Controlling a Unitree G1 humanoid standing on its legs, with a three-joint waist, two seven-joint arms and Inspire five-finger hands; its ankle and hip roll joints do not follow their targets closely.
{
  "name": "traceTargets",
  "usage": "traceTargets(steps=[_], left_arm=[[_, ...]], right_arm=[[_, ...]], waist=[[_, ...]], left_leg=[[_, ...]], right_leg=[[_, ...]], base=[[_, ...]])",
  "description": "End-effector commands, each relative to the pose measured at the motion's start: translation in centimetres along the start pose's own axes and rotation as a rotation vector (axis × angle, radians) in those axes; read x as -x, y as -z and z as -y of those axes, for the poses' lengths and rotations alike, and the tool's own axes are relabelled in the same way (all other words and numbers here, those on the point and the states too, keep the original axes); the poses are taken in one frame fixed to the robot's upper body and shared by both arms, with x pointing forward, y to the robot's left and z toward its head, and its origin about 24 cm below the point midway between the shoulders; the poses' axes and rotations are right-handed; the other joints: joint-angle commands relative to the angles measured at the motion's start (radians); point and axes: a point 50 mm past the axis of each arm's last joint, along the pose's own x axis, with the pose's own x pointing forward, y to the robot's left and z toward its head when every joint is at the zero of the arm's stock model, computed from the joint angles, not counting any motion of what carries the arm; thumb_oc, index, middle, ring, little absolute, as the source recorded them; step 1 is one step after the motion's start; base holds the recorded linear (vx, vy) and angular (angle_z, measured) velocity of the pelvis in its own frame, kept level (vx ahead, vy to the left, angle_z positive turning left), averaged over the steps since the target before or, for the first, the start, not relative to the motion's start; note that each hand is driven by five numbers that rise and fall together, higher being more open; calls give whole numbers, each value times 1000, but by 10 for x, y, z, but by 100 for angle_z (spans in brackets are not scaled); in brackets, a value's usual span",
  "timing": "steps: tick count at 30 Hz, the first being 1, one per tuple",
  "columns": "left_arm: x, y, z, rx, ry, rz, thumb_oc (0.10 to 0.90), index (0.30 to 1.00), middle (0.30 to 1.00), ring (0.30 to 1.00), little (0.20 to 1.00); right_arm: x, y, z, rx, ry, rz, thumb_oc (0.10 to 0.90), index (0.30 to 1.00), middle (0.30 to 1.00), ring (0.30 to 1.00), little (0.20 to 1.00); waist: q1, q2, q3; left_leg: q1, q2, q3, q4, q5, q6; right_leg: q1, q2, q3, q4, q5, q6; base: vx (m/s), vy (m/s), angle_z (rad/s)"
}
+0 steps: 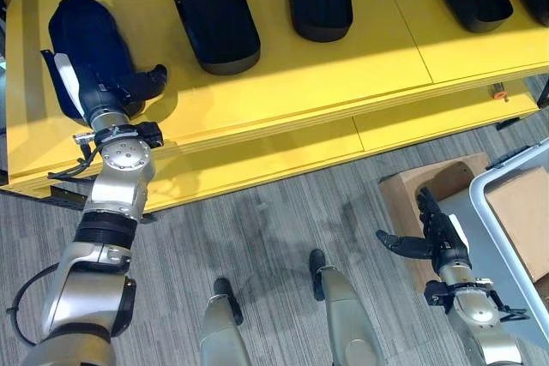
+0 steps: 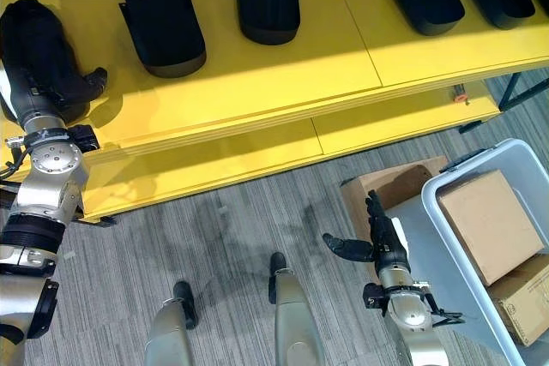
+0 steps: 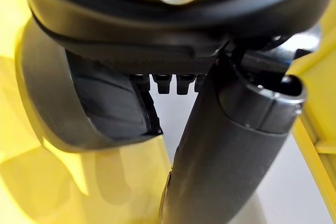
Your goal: Move parts from the plastic box to the shelf.
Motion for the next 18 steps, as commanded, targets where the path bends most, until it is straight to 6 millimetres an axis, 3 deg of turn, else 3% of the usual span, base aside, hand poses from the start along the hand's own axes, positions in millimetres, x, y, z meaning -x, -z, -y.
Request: traceTargets(steps=[1,9,18], left_arm=[[-21,-63,-6,18,-38,249,900,1000,1000,1000,1000],[-24,-72,-7,-30,-35,288,900,1000,1000,1000,1000],[-31,-70,-4,-142,14,269,900,1000,1000,1000,1000]], right_arm=[[-2,-37,13,12,20,191,900,1000,1000,1000,1000],[-5,-41,11,13,6,206,900,1000,1000,1000,1000],[-5,-43,13,30,1,212,900,1000,1000,1000,1000]], waist=[[2,-11,-72],[10,-20,-68],[4,-18,-70]], left_leg=[[23,20,-9,-27,6,42],[6,15,-17,-26,6,46],[-12,14,-14,-16,2,50]], right_leg=[[143,-35,49,-57,-64,46],[145,-40,38,-65,-60,48],[129,-41,43,-68,-52,48]], base=[[-2,24,11],[-1,13,5],[2,27,2]])
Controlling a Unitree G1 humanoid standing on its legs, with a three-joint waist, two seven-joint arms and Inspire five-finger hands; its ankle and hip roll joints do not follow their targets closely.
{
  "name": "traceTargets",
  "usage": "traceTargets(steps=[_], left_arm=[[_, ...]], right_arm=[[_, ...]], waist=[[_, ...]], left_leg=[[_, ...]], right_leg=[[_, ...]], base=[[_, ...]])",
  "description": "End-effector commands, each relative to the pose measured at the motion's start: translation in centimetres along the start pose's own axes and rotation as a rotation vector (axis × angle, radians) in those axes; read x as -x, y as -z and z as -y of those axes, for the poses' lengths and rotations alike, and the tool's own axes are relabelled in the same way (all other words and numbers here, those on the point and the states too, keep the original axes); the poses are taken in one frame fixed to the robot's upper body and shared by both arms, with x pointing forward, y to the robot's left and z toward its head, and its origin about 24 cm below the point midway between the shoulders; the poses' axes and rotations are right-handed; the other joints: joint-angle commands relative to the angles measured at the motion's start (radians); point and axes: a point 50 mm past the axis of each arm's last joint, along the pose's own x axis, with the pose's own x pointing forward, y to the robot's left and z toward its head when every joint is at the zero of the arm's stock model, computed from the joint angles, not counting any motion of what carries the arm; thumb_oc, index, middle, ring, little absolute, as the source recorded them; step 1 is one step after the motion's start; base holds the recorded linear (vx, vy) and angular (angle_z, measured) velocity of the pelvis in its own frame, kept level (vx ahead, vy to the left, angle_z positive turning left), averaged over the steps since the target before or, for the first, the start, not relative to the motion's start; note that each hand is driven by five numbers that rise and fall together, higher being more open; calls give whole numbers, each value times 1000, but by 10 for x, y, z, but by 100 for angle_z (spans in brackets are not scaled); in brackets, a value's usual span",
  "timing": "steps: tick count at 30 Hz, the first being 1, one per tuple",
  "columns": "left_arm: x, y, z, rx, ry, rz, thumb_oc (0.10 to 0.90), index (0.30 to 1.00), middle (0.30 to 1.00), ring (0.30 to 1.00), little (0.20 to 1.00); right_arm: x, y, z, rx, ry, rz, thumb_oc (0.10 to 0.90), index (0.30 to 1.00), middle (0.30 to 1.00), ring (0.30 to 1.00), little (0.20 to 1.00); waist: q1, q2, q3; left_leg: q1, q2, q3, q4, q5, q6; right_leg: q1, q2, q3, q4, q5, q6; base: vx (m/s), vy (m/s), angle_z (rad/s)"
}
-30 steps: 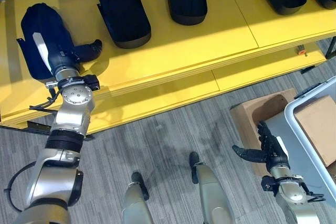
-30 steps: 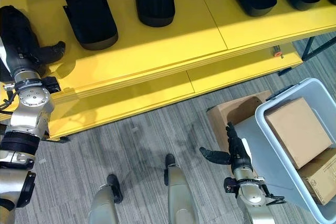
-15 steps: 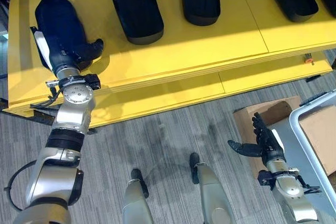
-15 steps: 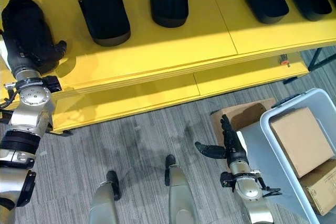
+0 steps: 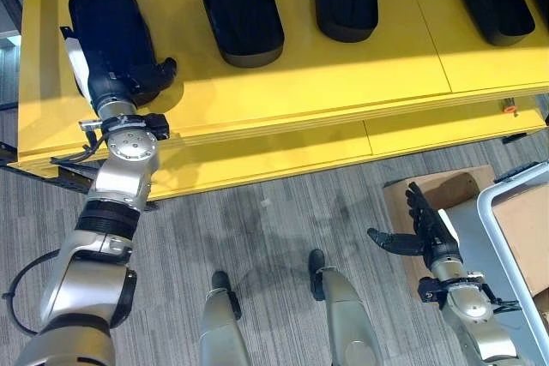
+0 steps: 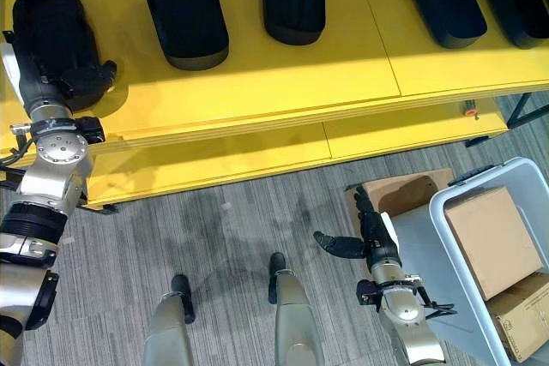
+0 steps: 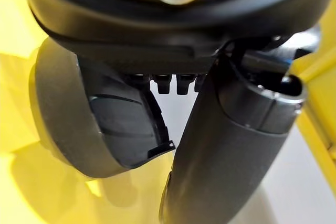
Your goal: Move parts from the plastic box to the shelf.
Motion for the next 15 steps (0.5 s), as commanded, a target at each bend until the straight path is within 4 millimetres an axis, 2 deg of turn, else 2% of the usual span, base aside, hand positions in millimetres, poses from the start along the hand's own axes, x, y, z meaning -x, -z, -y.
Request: traceTargets(steps=[1,7,15], left_arm=[[-26,-56,-18,-69,-36,222,900,1000,1000,1000,1000],[-29,-56,-13,-57,-1,193,900,1000,1000,1000,1000],[-30,-45,-11,-23,5,121,900,1000,1000,1000,1000]], right_arm=[[-1,-39,22,33,44,195,900,1000,1000,1000,1000],[-2,-38,25,39,53,185,900,1000,1000,1000,1000],[0,-36,27,51,60,170,900,1000,1000,1000,1000]], waist=[[-17,4,-72],[-23,2,-73],[-26,0,-76]], left_leg=[[19,25,9,-31,1,48],[11,23,12,-24,-4,52],[3,23,13,-20,-8,54]], right_leg=[[130,-29,66,-60,-48,43],[119,-26,71,-65,-43,46],[109,-26,76,-66,-40,46]], base=[[0,0,0],[0,5,0],[5,14,-3]])
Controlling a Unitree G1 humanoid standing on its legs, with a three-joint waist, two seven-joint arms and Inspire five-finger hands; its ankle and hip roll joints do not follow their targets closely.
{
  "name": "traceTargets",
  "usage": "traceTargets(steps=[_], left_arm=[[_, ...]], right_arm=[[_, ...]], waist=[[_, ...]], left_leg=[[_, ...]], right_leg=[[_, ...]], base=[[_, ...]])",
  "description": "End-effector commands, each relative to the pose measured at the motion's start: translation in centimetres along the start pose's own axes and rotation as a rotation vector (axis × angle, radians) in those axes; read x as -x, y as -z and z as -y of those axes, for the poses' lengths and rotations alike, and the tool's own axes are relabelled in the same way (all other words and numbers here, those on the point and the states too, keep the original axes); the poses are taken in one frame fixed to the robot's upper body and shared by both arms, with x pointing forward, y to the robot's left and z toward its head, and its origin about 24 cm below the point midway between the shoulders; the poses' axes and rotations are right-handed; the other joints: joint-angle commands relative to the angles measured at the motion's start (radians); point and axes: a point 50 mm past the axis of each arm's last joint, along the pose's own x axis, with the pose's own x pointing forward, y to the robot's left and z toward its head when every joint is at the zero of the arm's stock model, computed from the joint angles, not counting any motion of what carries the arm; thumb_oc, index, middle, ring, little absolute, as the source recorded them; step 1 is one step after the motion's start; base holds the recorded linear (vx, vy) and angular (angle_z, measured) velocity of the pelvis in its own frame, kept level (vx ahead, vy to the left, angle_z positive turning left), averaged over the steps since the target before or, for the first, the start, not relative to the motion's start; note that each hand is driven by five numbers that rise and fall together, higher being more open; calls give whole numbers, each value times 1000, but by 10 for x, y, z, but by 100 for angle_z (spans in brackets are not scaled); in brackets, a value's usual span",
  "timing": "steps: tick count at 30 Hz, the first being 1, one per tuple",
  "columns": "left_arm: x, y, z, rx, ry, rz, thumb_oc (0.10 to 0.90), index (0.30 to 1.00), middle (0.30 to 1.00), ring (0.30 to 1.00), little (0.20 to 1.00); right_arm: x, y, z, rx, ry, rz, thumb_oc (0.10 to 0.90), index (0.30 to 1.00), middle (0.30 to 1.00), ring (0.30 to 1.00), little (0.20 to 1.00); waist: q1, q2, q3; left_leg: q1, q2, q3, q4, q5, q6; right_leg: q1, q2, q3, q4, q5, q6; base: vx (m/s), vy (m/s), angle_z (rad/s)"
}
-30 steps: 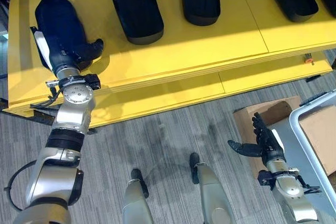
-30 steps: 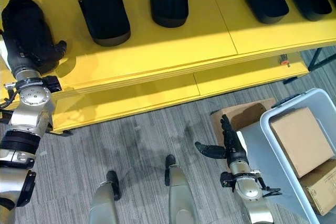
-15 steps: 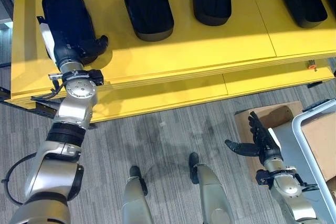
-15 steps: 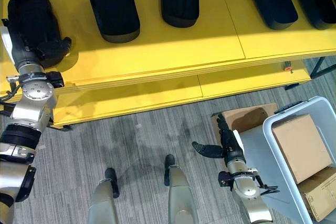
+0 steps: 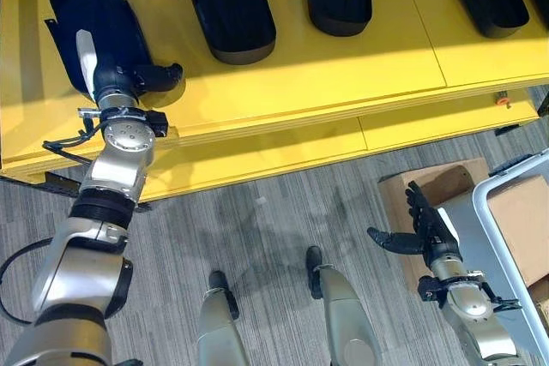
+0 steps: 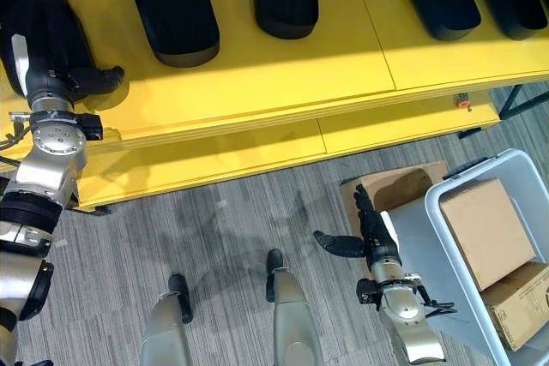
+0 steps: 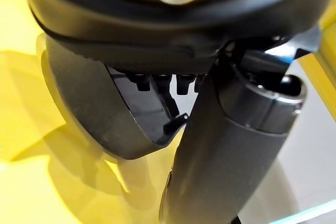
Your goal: Move parts from the plastic box to the shelf.
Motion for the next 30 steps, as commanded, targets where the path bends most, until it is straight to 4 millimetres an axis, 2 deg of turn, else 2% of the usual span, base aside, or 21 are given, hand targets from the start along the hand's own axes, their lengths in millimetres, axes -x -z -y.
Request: traceTargets(steps=[1,13,17,18,24,30], left_arm=[[-20,-39,-19,32,-65,118,900,1000,1000,1000,1000],[-26,-24,-34,-13,-139,19,900,1000,1000,1000,1000],[-26,-16,-40,-94,-139,1,900,1000,1000,1000,1000],[-27,-13,-45,-173,-134,-1,900,1000,1000,1000,1000],[-28,-8,-55,-295,-115,2,900,1000,1000,1000,1000],[-29,-16,-62,-420,-95,52,900,1000,1000,1000,1000]], right_arm=[[1,-36,27,48,61,173,900,1000,1000,1000,1000],[3,-33,27,52,54,152,900,1000,1000,1000,1000],[3,-32,28,55,51,143,900,1000,1000,1000,1000],[4,-31,29,59,53,139,900,1000,1000,1000,1000],[5,-33,34,63,60,145,900,1000,1000,1000,1000],[6,-33,36,63,64,145,900,1000,1000,1000,1000]], waist=[[-3,0,-75],[-2,-7,-77],[1,-7,-76],[3,-6,-76],[10,-5,-75],[14,-4,-72]], left_leg=[[15,19,6,-31,4,50],[2,21,5,-17,-2,54],[6,19,5,-18,-3,55],[4,19,4,-18,-2,54],[3,14,3,-19,-2,55],[1,13,2,-20,0,55]], right_leg=[[118,-30,69,-56,-43,41],[112,-28,72,-62,-37,41],[114,-30,73,-60,-37,40],[114,-31,72,-59,-36,41],[114,-32,69,-62,-34,41],[118,-33,64,-65,-31,42]], base=[[0,0,0],[-2,3,-1],[0,0,0],[0,0,0],[0,0,0],[0,0,0]])
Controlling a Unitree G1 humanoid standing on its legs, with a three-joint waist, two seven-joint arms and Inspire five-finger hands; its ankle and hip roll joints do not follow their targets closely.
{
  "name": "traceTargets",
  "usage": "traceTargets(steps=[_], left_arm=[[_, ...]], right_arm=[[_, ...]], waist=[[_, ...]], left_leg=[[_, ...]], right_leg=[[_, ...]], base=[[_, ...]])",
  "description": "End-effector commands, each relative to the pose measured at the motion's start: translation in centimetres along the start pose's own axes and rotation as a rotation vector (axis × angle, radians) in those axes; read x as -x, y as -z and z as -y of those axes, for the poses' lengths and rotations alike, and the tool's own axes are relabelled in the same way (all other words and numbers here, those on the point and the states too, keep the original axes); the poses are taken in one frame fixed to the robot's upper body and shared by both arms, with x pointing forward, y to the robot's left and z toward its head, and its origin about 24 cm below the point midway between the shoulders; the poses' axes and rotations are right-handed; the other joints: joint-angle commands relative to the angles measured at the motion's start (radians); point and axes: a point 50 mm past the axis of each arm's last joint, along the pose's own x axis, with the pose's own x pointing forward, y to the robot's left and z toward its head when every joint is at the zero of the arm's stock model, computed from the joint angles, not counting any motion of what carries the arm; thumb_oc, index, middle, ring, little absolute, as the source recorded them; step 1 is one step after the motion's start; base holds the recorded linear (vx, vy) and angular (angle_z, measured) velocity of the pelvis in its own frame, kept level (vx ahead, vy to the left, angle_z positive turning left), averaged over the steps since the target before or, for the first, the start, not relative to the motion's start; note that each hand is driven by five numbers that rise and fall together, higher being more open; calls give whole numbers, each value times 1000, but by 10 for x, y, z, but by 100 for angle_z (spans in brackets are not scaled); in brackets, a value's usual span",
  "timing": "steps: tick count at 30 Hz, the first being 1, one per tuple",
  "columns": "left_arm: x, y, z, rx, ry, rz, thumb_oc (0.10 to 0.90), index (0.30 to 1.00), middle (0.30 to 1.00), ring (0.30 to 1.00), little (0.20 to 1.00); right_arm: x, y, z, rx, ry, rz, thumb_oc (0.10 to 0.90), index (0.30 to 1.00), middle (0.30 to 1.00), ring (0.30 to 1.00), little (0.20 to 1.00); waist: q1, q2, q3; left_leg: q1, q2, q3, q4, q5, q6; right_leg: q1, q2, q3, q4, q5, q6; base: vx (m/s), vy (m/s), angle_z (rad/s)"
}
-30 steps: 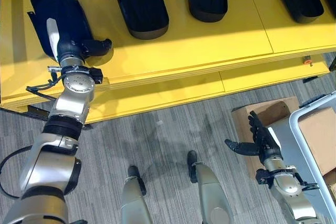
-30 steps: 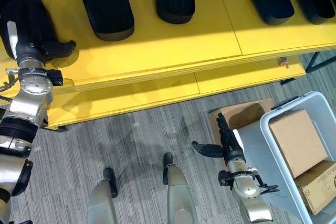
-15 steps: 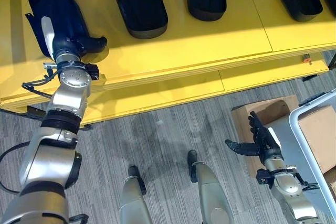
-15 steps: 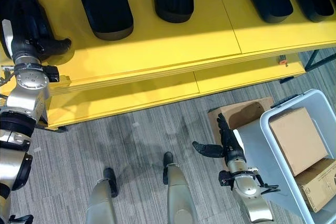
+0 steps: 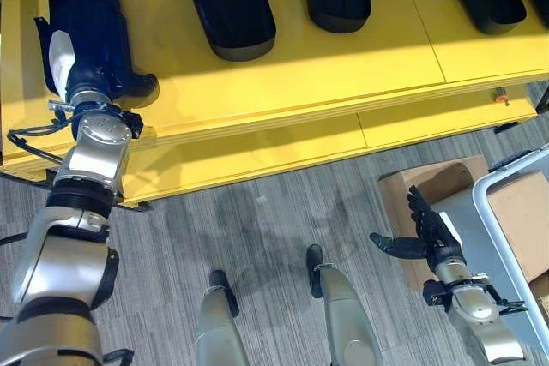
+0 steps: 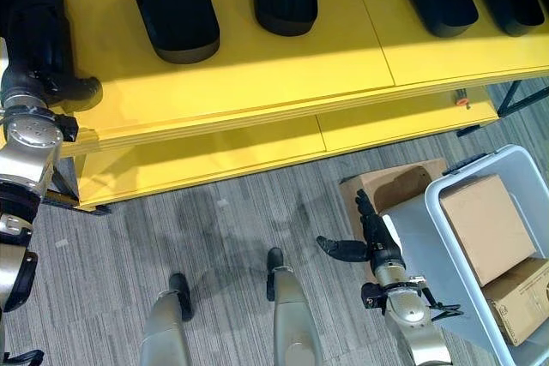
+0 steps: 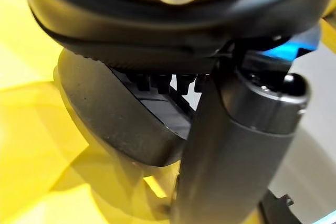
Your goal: Move parts from the plastic box to the shelf.
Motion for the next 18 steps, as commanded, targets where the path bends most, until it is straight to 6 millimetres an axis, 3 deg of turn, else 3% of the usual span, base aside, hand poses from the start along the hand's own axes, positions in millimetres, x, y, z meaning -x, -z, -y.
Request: traceTargets(steps=[1,7,18], left_arm=[[-12,-20,-41,-155,-86,128,900,1000,1000,1000,1000],[-12,-18,-47,-215,-90,148,900,1000,1000,1000,1000],[-14,-26,-48,-144,-107,161,900,1000,1000,1000,1000]], right_arm=[[2,-37,31,24,84,181,900,1000,1000,1000,1000],[4,-37,32,19,84,184,900,1000,1000,1000,1000],[5,-37,35,31,82,186,900,1000,1000,1000,1000]], waist=[[5,-3,-69],[7,-2,-70],[3,0,-75]], left_leg=[[23,13,-8,-51,7,50],[21,12,-9,-47,6,52],[13,9,-5,-40,0,54]], right_leg=[[134,-32,52,-65,-48,38],[128,-32,53,-63,-47,39],[117,-35,56,-62,-43,41]], base=[[0,0,0],[0,0,0],[0,0,0]])
